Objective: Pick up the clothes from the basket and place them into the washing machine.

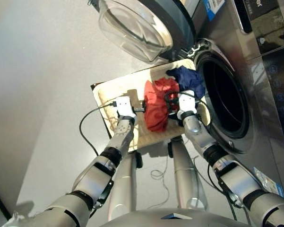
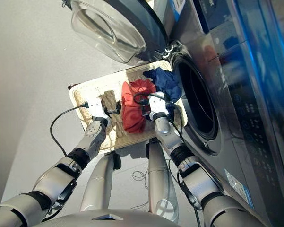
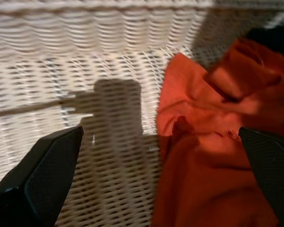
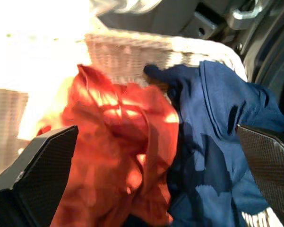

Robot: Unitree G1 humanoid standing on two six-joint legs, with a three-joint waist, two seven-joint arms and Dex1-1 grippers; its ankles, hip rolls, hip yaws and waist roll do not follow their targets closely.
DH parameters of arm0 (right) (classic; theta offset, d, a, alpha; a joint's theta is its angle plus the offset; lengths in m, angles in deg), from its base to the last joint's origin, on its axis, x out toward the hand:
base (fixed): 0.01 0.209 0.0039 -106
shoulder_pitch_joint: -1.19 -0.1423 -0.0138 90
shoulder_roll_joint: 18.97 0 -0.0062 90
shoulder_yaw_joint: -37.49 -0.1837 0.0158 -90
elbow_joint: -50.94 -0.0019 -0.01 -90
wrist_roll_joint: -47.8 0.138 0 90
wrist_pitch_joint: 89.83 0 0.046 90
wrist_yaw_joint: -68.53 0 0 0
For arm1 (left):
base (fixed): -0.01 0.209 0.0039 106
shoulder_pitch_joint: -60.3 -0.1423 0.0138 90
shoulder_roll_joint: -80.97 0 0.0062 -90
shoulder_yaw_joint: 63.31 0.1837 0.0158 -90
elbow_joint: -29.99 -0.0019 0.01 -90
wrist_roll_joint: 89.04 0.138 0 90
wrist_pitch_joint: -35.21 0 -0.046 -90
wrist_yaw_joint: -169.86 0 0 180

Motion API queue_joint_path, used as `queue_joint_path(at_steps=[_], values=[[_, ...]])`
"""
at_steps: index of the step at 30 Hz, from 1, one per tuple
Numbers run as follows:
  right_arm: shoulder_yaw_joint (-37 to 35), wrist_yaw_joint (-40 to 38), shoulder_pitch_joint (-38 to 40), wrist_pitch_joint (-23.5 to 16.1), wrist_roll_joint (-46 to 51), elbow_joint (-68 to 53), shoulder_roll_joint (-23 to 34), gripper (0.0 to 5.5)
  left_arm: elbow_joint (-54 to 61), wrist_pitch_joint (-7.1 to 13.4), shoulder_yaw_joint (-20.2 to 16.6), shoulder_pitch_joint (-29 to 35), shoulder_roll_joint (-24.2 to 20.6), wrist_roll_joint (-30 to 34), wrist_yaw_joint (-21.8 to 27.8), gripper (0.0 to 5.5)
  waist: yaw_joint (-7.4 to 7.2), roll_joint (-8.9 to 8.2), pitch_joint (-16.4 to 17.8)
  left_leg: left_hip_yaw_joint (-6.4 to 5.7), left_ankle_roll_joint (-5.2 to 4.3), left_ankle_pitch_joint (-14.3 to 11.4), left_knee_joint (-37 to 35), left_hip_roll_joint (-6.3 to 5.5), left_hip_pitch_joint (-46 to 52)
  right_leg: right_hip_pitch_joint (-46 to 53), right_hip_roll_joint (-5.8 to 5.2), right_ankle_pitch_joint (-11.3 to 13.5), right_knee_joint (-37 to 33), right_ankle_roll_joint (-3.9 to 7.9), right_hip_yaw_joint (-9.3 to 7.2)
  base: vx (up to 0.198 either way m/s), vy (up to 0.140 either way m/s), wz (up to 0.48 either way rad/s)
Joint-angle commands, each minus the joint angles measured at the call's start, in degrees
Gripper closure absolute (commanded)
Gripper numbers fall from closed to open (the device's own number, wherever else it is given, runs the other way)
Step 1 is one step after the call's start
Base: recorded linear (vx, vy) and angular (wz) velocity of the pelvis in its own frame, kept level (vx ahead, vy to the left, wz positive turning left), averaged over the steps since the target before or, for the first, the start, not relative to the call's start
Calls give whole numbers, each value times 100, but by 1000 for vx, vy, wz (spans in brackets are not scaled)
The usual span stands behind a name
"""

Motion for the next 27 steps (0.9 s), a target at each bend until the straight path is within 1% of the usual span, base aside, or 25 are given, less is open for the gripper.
queue_joint_path(at_steps=[1, 2, 3, 4, 8, 10, 11, 12, 15, 18, 19, 23, 24, 25, 26, 27], values=[[32, 14, -399, -156, -480, -468, 102, 0, -185, 81, -67, 467, -5, 196, 55, 0, -108, -64, 407, -237, 41, -861, 974, 85, -228, 156, 183, -187, -269, 271, -160, 20, -10, -214], [32, 13, -398, -154, -481, -469, 103, 0, -187, 81, -68, 469, -4, 195, 56, 0, -106, -62, 403, -237, 41, -866, 984, 88, -239, 148, 186, -187, -265, 271, -160, 22, -37, -230], [24, -73, -424, -129, -696, -557, 140, 0, -251, 60, -72, 552, 14, 244, 15, 0, -143, -67, 423, -239, 47, -926, 1065, 124, -323, 41, 236, -227, -192, 271, -129, 13, -34, -261], [27, -115, -447, -116, -820, -598, 167, 0, -265, 44, -63, 586, 21, 262, 23, 0, -150, -63, 414, -243, 44, -937, 1089, 136, -374, -15, 254, -246, -163, 269, -123, 22, -51, -233], [-2, -304, -511, -54, -1169, -725, 201, 0, -281, 37, -19, 721, 20, 282, 9, 0, -210, -41, 408, -239, 31, -996, 1186, 179, -564, -258, 295, -289, -54, 259, -137, 0, 0, 0], [-4, -361, -560, -36, -1262, -756, 202, 0, -253, 43, 22, 820, 2, 284, -4, 0, -230, -35, 405, -235, 27, -1019, 1161, 184, -618, -376, 329, -294, -30, 266, -133, 0, 0, 0], [-8, -385, -598, -19, -1295, -765, 195, 0, -273, 42, 49, 881, -11, 302, -19, 0, -247, -37, 410, -214, 41, -1035, 1125, 177, -633, -430, 346, -285, -36, 275, -123, 0, 0, 0], [-22, -415, -618, -20, -1300, -791, 180, 0, -266, 42, 59, 936, -26, 301, -28, 0, -264, -40, 419, -198, 47, -1034, 1105, 187, -671, -486, 334, -268, -42, 288, -109, 0, 0, 0], [-83, -480, -661, -12, -1310, -828, 176, 0, -213, 50, 135, 1085, -40, 329, -72, 0, -313, -40, 437, -166, 48, -1017, 1029, 186, -766, -665, 345, -249, -31, 303, -103, 0, 0, 0], [-86, -483, -710, -2, -1325, -802, 158, 0, -253, 38, 143, 1176, -34, 333, -96, 0, -328, -30, 438, -152, 54, -1009, 989, 185, -826, -771, 351, -238, -16, 314, -109, 0, 0, 0], [-88, -467, -719, -6, -1330, -832, 124, 0, -313, 13, 118, 1215, -27, 338, -87, 0, -357, -35, 431, -140, 65, -1015, 953, 178, -870, -869, 390, -229, -6, 323, -113, 0, 0, 0], [-87, -457, -716, -21, -1339, -747, 88, 0, -479, -29, 51, 1298, -69, 308, -41, 0, -404, -75, 400, -104, 88, -1053, 1041, 198, -1028, -1048, 454, -198, 67, 328, -120, 0, 0, 0], [-96, -445, -708, -23, -1343, -756, 96, 0, -511, -46, 31, 1313, -77, 281, 1, 35, -416, -86, 380, -114, 93, -1063, 1055, 206, -1056, -1079, 462, -190, 75, 329, -126, 0, 0, 0], [-92, -437, -705, -25, -1361, -747, 93, 0, -531, -47, 10, 1304, -79, 258, 27, 343, -427, -87, 358, -121, 98, -1077, 1068, 209, -1083, -1100, 460, -186, 76, 333, -130, 0, 0, 0], [-85, -420, -694, -28, -1368, -738, 86, 0, -540, -48, -6, 1297, -79, 241, 47, 550, -431, -85, 338, -129, 104, -1077, 1096, 210, -1114, -1120, 455, -182, 91, 334, -136, 0, 0, 0], [-88, -409, -676, -30, -1369, -713, 86, 0, -538, -54, -21, 1276, -64, 209, 78, 550, -433, -81, 319, -141, 107, -1075, 1109, 205, -1136, -1121, 453, -182, 90, 334, -145, 0, 0, 0]])
